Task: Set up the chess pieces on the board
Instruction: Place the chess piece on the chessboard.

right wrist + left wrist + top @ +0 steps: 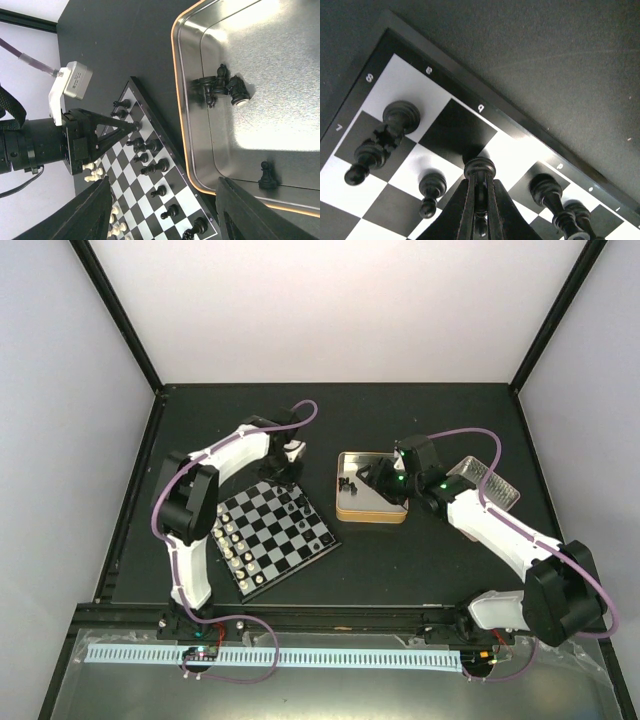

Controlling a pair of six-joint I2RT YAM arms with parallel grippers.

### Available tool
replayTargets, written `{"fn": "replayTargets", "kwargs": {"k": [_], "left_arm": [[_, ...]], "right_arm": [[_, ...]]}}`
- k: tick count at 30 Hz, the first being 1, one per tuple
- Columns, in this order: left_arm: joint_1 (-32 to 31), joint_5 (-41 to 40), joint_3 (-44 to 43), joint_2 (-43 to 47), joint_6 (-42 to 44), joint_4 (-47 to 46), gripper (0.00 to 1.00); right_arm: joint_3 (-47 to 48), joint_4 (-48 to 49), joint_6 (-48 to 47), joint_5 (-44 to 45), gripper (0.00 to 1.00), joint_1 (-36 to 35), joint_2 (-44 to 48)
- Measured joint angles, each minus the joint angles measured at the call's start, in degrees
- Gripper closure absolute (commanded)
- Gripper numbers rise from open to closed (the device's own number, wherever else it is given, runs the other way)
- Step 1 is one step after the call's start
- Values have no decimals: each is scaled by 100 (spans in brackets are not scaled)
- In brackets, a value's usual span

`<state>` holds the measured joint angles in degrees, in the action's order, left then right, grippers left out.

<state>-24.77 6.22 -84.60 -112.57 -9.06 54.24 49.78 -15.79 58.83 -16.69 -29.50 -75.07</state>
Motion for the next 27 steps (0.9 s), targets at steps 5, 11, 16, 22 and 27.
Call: {"fn": "replayTargets", "kwargs": {"k": [5, 11, 16, 22, 27], "left_arm": [[7, -33, -190, -162, -4, -7, 96], [9, -151, -369, -302, -11, 37, 96], [9, -269, -428, -339, -13, 61, 95], [9, -323, -450, -350, -15, 76, 88], [9, -330, -455, -404, -20, 94, 86]], "right_arm": [[0, 0, 0, -26, 43, 2, 0], [0, 11, -2, -42, 43, 2, -70], [0, 13, -2, -59, 43, 2, -120], [0, 28, -2, -103, 43, 2, -160], [0, 28, -2, -133, 43, 2, -166]]}}
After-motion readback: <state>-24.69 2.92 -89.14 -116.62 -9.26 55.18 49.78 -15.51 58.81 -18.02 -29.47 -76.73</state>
